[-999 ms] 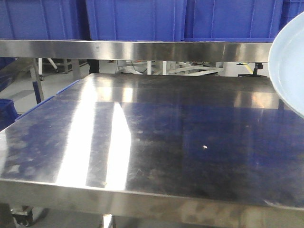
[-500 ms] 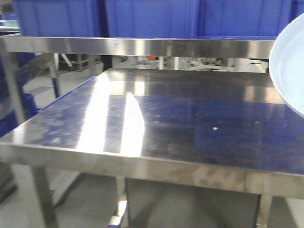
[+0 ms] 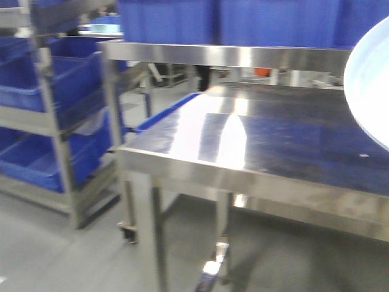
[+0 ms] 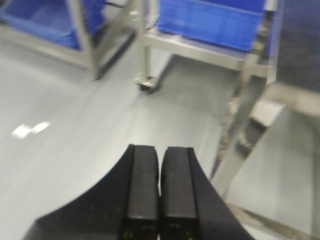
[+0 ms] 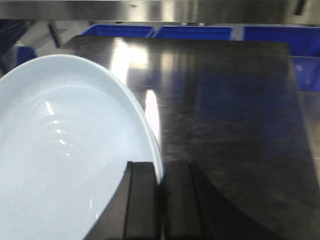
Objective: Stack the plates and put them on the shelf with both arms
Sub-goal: 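Back the base away from the table and turn, holding the plates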
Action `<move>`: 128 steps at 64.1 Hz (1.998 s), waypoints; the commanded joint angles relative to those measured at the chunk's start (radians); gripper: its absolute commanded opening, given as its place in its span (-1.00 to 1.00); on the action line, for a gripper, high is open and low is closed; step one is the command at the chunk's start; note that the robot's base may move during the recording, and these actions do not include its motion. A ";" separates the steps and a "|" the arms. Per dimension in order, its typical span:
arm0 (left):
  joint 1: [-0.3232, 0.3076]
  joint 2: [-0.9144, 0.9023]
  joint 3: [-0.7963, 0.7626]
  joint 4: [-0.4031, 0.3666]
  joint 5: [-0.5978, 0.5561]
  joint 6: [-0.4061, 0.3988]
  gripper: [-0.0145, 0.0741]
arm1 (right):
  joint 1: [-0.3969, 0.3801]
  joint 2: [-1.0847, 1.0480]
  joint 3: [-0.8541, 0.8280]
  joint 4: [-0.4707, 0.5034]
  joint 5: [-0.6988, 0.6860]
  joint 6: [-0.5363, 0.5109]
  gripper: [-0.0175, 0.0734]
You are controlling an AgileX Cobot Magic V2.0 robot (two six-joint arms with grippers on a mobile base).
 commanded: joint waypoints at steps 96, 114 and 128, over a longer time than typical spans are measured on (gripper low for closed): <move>0.002 -0.004 -0.029 0.003 -0.079 -0.007 -0.49 | -0.005 0.002 -0.032 -0.005 -0.109 -0.003 -0.51; 0.002 -0.004 -0.029 0.003 -0.079 -0.007 -0.49 | -0.005 0.002 -0.032 -0.005 -0.109 -0.003 -0.51; 0.002 -0.004 -0.029 0.003 -0.079 -0.007 -0.49 | -0.005 0.002 -0.032 -0.005 -0.109 -0.003 -0.51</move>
